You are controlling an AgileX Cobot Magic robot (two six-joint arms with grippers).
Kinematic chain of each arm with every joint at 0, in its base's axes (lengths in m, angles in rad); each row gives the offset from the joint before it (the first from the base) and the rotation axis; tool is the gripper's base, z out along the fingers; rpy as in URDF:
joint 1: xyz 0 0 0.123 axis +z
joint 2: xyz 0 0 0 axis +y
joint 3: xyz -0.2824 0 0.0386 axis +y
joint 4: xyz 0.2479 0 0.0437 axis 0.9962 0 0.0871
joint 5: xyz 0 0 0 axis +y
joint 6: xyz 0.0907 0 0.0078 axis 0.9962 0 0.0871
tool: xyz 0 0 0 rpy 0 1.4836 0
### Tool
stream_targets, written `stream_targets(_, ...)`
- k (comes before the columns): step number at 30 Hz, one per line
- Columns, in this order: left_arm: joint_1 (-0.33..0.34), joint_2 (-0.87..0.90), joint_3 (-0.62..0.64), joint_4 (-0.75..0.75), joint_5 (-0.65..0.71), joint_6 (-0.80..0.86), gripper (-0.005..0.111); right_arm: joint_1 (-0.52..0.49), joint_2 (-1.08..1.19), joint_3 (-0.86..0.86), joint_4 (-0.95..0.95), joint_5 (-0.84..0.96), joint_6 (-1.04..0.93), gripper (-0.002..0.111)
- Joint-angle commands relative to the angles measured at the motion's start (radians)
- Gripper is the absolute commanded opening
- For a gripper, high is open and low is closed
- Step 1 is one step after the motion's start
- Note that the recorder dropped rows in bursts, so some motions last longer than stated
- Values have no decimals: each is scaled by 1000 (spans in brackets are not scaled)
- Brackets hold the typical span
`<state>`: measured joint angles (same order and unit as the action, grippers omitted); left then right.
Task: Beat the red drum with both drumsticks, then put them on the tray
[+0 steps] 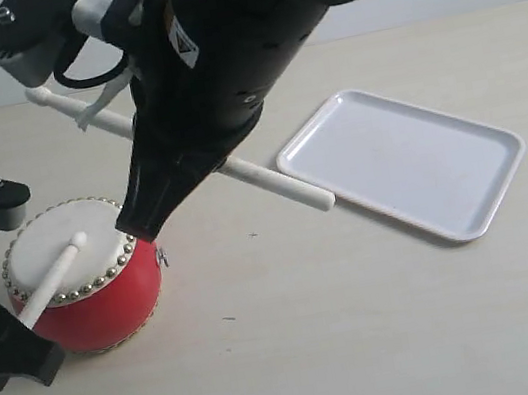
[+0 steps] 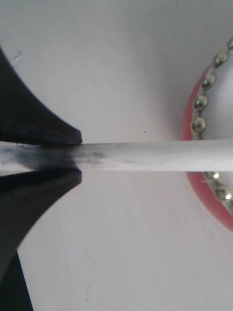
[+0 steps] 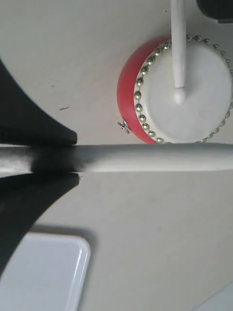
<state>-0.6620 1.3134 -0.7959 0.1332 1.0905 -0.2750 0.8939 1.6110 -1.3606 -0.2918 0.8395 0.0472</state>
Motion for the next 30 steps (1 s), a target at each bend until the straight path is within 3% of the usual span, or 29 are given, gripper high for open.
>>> stream_targets(1, 2, -4, 1, 34, -24, 8, 0, 1, 42, -6, 4, 5, 7, 0)
stream_targets(5, 2, -97, 1, 190, -17, -124, 0, 1, 165, -6, 19, 5, 7, 0)
stream_targets(9, 2, -178, 1, 218, -7, -151, 0, 1, 255, -6, 28, -3, 7, 0)
stream_targets(18, 2, -206, 1, 158, 8, -144, 0, 1, 305, -17, 20, 2, 7, 0)
stream_targets(30, 2, 21, 1, -38, 6, 55, 0, 1, 75, -55, 20, 8, 7, 0)
